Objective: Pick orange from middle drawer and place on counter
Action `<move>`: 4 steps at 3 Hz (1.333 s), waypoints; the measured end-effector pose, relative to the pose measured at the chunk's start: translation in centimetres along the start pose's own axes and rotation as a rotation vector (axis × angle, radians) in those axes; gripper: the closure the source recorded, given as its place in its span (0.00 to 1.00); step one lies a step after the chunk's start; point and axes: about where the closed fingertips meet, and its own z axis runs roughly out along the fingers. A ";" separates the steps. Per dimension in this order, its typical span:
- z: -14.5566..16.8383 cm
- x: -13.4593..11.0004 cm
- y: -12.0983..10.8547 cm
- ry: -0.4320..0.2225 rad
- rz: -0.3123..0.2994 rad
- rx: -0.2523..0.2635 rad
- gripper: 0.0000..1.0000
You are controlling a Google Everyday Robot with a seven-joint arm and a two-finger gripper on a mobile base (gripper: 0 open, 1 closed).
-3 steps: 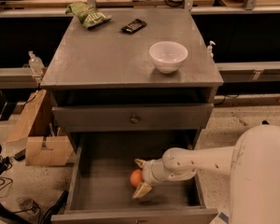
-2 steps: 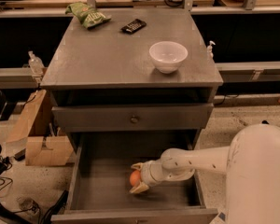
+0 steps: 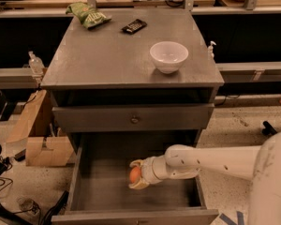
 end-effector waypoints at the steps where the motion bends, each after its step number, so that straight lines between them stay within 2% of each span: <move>1: -4.1 -4.8 -0.8 -0.085 -0.044 0.028 1.00; 2: -8.8 -9.6 -2.1 -0.197 -0.056 0.047 1.00; 3: -14.5 -15.1 -4.2 -0.282 -0.064 0.051 1.00; 4: -19.9 -21.0 -6.6 -0.307 -0.094 0.070 1.00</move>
Offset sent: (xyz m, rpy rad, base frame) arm -0.0052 0.0105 0.2294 0.3428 -0.1014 0.0763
